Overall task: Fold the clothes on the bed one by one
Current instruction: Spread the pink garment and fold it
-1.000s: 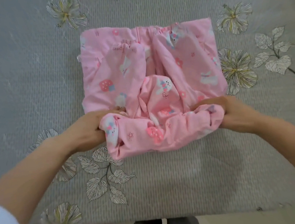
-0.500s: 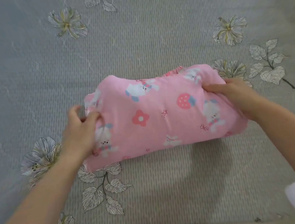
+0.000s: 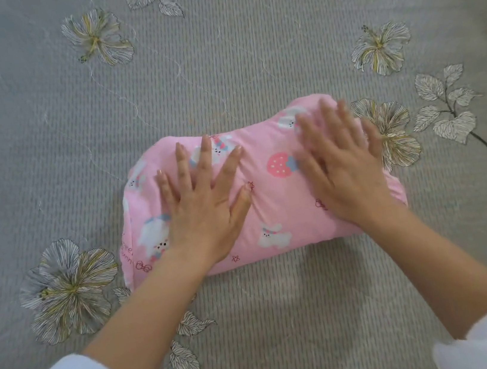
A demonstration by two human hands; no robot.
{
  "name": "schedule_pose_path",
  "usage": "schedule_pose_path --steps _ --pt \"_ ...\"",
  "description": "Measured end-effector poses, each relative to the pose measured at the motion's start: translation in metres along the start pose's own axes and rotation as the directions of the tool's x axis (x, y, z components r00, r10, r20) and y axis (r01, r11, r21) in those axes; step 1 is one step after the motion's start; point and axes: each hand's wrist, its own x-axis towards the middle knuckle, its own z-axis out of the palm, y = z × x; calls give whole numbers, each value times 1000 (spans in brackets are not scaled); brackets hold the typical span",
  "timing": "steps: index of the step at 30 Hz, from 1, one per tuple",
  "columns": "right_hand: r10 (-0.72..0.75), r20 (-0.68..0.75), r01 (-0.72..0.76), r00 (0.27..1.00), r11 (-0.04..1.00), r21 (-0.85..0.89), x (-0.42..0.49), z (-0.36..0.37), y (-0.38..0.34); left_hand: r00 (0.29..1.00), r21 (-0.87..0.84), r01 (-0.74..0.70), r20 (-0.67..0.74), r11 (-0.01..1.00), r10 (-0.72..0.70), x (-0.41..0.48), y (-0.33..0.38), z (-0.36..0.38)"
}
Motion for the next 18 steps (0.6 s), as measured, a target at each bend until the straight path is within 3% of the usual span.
schedule_pose_path --steps 2,4,14,18 --pt "31 211 -28 977 999 -20 -3 13 6 1000 15 9 8 1000 -10 0 -4 8" --pt "72 275 -59 959 997 -54 -4 26 16 1000 21 15 19 1000 -15 3 -5 15" --pt "75 399 -135 914 983 125 17 40 29 996 -16 -13 94 1000 14 28 -11 28" --pt "77 279 -158 957 946 282 14 24 36 995 -77 -27 98 997 35 21 -20 16"
